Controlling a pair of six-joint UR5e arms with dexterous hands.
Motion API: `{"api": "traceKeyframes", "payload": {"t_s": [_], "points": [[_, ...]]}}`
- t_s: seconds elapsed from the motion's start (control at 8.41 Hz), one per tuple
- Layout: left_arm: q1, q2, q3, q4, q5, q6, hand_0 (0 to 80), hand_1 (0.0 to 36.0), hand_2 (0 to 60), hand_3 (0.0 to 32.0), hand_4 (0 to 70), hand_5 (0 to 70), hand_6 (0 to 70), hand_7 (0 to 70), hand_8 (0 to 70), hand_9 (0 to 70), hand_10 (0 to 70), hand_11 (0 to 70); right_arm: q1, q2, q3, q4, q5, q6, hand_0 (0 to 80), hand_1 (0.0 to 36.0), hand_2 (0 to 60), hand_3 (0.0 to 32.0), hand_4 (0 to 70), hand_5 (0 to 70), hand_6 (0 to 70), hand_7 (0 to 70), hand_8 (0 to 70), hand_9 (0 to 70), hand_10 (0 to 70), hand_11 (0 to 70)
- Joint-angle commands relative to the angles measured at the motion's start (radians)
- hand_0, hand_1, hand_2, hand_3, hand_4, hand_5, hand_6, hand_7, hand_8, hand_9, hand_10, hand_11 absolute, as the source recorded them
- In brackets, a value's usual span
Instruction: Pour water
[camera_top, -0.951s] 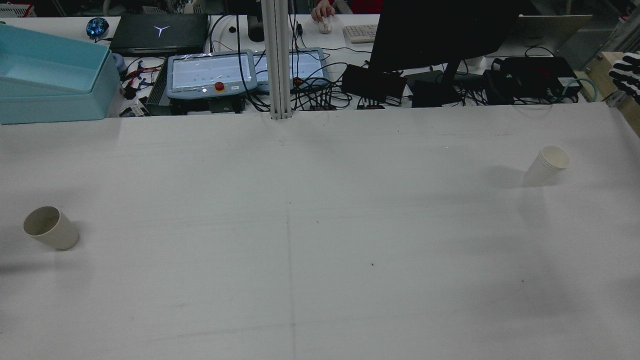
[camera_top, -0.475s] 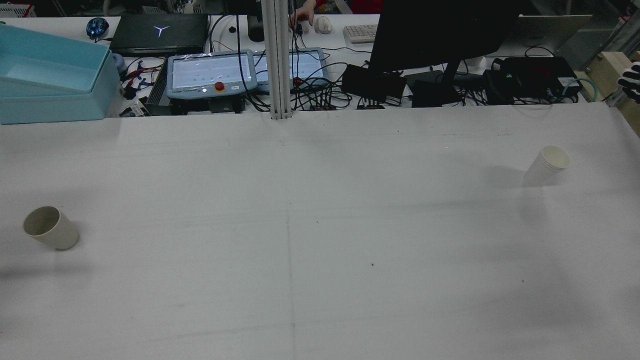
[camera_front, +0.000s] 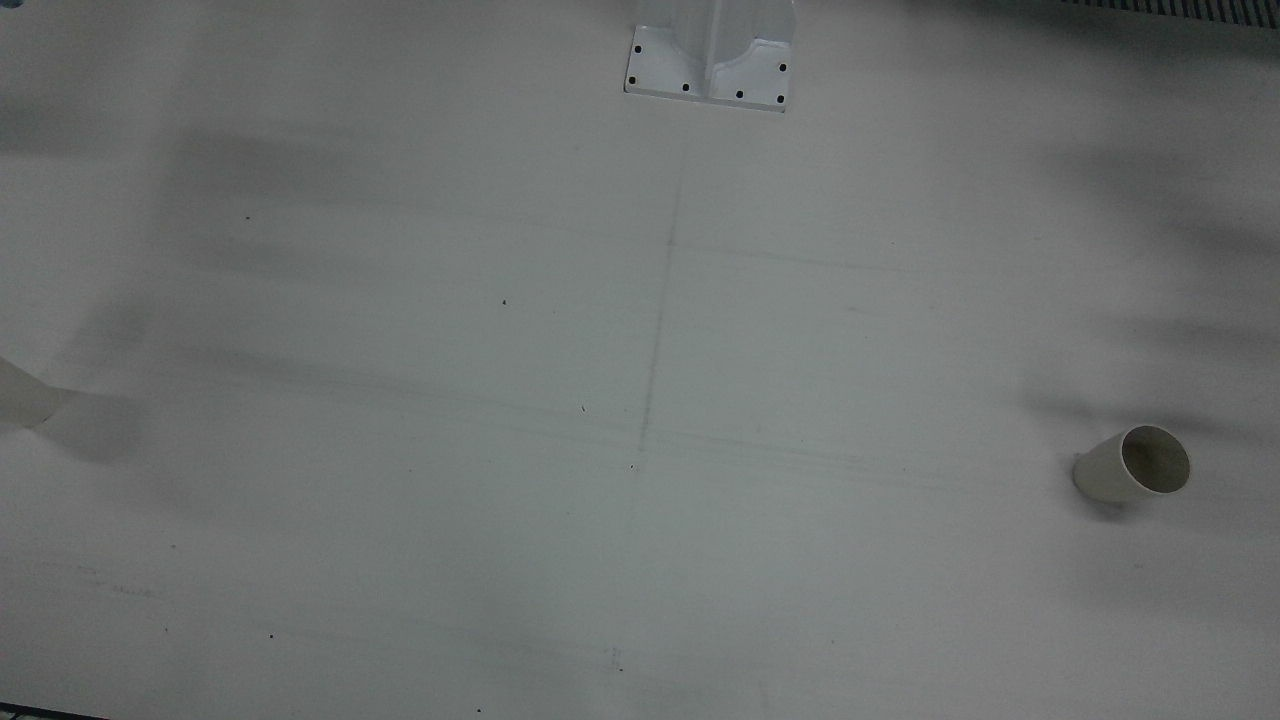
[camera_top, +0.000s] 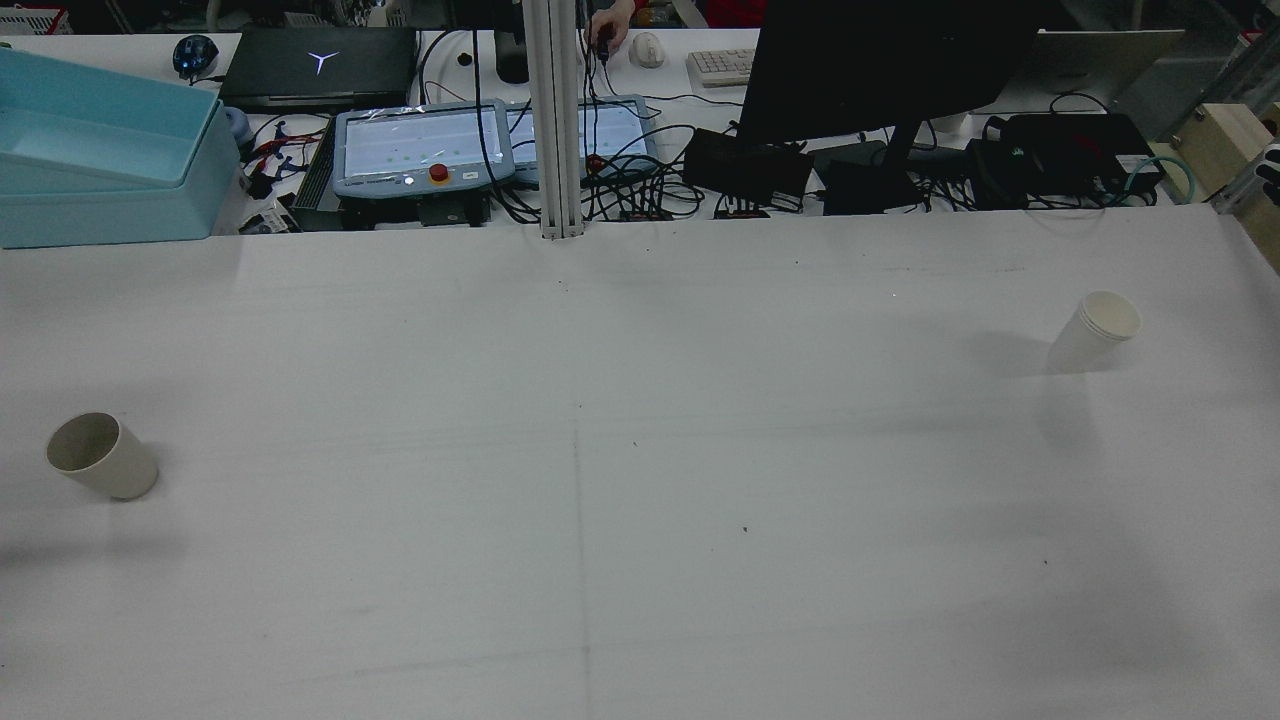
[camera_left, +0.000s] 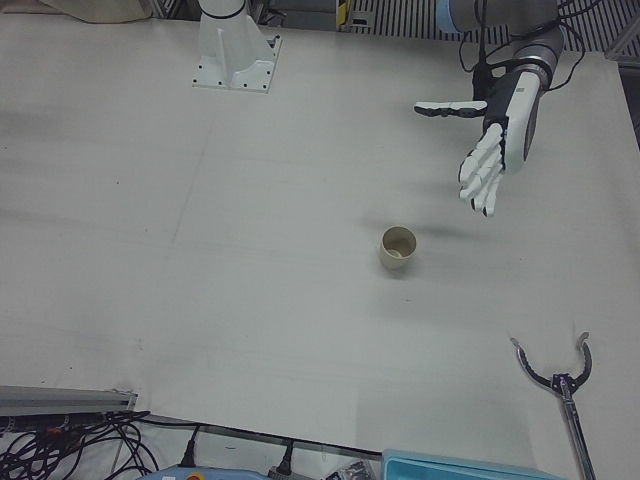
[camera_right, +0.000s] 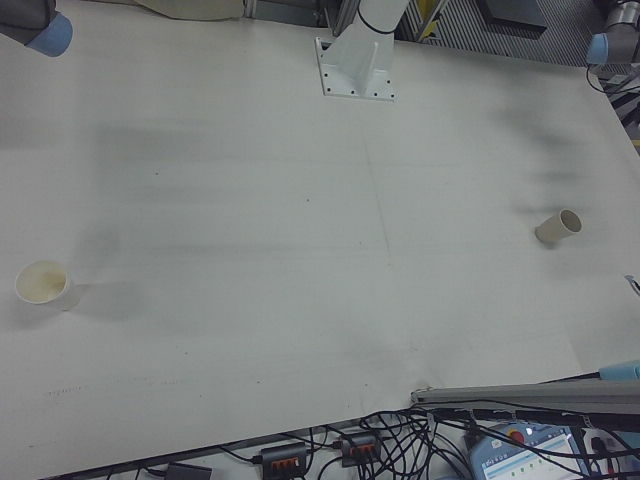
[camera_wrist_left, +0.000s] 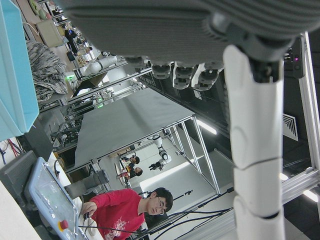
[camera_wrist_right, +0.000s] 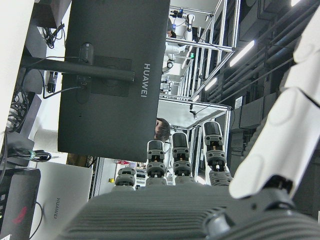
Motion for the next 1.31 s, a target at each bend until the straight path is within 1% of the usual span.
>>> {"api": "traceKeyframes", "payload": {"t_s": [0.0, 0.12, 0.24, 0.36, 0.48, 0.59, 0.71, 0.83, 0.95, 1.07, 1.19], "points": [[0.007, 0.032, 0.072, -0.074, -0.016, 0.058, 60.8, 20.4, 0.0, 0.0, 15.9, 0.0, 6.0, 8.1, 6.0, 0.2, 0.0, 0.6, -0.007, -0.023, 0.028, -0.005, -0.001, -0.002, 46.5, 9.2, 7.2, 0.0, 26.2, 14.1, 12.0, 23.0, 13.3, 16.2, 4.2, 6.7], [0.025, 0.025, 0.117, -0.105, -0.046, 0.06, 59.1, 20.2, 0.0, 0.0, 14.6, 0.0, 5.2, 6.9, 2.6, 0.0, 0.3, 2.7, -0.012, -0.023, 0.031, -0.01, -0.003, -0.008, 46.8, 9.5, 7.0, 0.0, 26.0, 13.8, 11.8, 22.9, 13.0, 16.0, 4.3, 6.8], [0.051, 0.023, 0.139, -0.129, -0.07, 0.06, 58.7, 19.7, 0.0, 0.0, 14.7, 0.0, 4.9, 6.6, 2.2, 0.0, 0.7, 3.3, -0.013, -0.023, 0.03, -0.01, -0.003, -0.01, 47.2, 9.8, 6.6, 0.0, 26.6, 14.5, 12.3, 23.6, 13.0, 16.2, 4.3, 6.9], [0.056, 0.023, 0.18, -0.166, -0.071, 0.064, 57.5, 18.6, 0.0, 0.0, 14.9, 0.0, 5.1, 7.3, 3.0, 0.0, 0.7, 3.2, -0.015, -0.021, 0.025, -0.01, -0.003, -0.011, 47.1, 9.8, 7.0, 0.0, 26.9, 14.6, 12.4, 23.9, 13.1, 16.3, 4.3, 6.9], [0.056, 0.024, 0.201, -0.213, -0.07, 0.093, 54.9, 15.9, 0.0, 0.0, 13.4, 0.0, 4.7, 7.4, 4.6, 0.0, 0.0, 1.4, -0.023, -0.021, 0.026, -0.011, -0.004, -0.013, 47.2, 9.9, 7.6, 0.0, 26.9, 14.7, 12.4, 24.1, 13.1, 16.3, 4.4, 7.0], [0.06, 0.026, 0.202, -0.228, -0.07, 0.109, 54.7, 16.4, 0.0, 0.0, 12.1, 0.0, 4.3, 7.1, 3.2, 0.0, 0.0, 1.1, -0.024, -0.021, 0.027, -0.011, -0.003, -0.014, 46.7, 9.4, 7.9, 0.0, 27.3, 14.6, 12.7, 24.2, 13.2, 16.5, 4.4, 6.9], [0.08, 0.029, 0.218, -0.238, -0.071, 0.127, 53.9, 16.2, 0.0, 0.0, 10.3, 0.0, 3.7, 6.6, 3.2, 0.0, 0.0, 0.0, -0.027, -0.018, 0.025, -0.013, -0.003, -0.014, 46.6, 9.4, 8.3, 0.0, 27.2, 14.6, 12.7, 24.1, 13.3, 16.6, 4.4, 6.9], [0.099, 0.014, 0.308, -0.325, -0.074, 0.133, 52.6, 14.3, 0.0, 0.0, 9.1, 0.0, 3.1, 6.5, 5.3, 0.0, 0.0, 0.0, -0.029, -0.017, 0.025, -0.013, -0.003, -0.019, 46.6, 9.3, 8.2, 0.0, 27.2, 14.5, 12.6, 23.9, 13.2, 16.5, 4.4, 6.9], [0.118, -0.009, 0.409, -0.422, -0.1, 0.129, 50.9, 11.6, 0.0, 0.0, 8.4, 0.0, 2.6, 6.7, 7.3, 0.0, 0.0, 0.0, -0.027, -0.021, 0.02, -0.014, -0.003, -0.02, 47.0, 9.8, 8.0, 0.0, 27.7, 14.9, 13.0, 24.6, 13.1, 16.7, 4.5, 7.1], [0.123, -0.012, 0.413, -0.429, -0.117, 0.127, 51.8, 13.6, 0.0, 0.0, 9.3, 0.0, 2.9, 7.3, 4.6, 0.0, 0.0, 0.5, -0.027, -0.021, 0.02, -0.014, -0.001, -0.019, 47.0, 9.9, 8.4, 0.0, 27.9, 14.9, 13.1, 24.6, 13.1, 16.7, 4.5, 7.1], [0.14, -0.038, 0.424, -0.412, -0.117, 0.132, 60.1, 23.3, 1.7, 0.0, 11.7, 0.0, 3.8, 5.9, 0.0, 0.0, 3.1, 7.4, -0.027, -0.023, 0.019, -0.016, -0.001, -0.02, 47.4, 10.9, 9.5, 0.0, 27.4, 14.7, 12.7, 24.3, 12.4, 16.7, 4.0, 6.4]]}}
